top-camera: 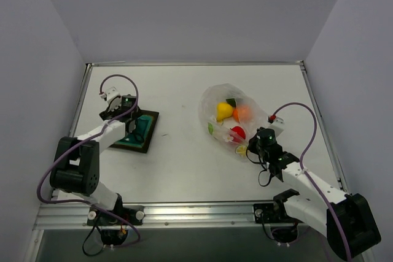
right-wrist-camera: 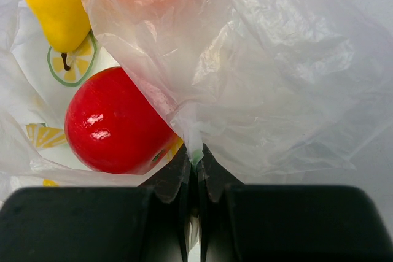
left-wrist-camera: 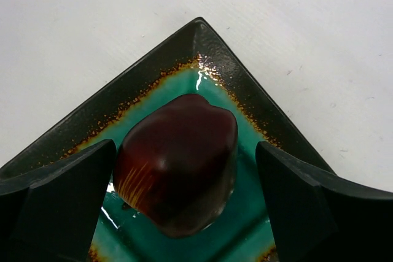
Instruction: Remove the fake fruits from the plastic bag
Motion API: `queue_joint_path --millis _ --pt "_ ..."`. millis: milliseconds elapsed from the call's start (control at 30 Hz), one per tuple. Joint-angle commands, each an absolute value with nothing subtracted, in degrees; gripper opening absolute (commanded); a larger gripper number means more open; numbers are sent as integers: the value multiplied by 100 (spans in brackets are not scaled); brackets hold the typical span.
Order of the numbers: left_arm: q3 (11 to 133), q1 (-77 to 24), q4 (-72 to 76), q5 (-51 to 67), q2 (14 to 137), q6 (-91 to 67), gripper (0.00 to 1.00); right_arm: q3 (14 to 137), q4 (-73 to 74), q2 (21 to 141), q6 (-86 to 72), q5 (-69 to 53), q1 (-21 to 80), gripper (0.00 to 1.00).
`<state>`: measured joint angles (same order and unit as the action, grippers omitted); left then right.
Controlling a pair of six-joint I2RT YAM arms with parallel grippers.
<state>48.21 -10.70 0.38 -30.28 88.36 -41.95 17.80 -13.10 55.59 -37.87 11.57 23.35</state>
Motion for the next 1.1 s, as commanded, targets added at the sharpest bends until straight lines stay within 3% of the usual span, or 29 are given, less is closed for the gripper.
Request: queue_joint_path --millis 0,200,333,467,667,933,1067 --pt "5028 -1124 158 -2971 8324 -4192 97 1758 -1441 5484 -3744 1275 2364 0" --pt "4939 -1965 210 -2953 7524 -4053 100 1732 -1398 5388 -3770 1301 2373 0" --pt "5289 -3089 492 -2217 7444 -3675 69 1696 -1406 5326 -3797 1371 2364 0" --pt "5886 -4287 589 -1487 7708 -3393 53 1740 -1406 5440 -3788 1362 2364 0" --pt "6976 -5518 704 -915 8594 -2866 51 1740 -1398 5440 -3806 1380 2364 0" --pt "8435 -5520 37 664 10359 -2619 55 1705 -1354 5300 -3858 1459 2399 0" --pt "8640 -5528 -325 835 10696 -2654 58 1696 -1318 5265 -3876 1503 2408 0"
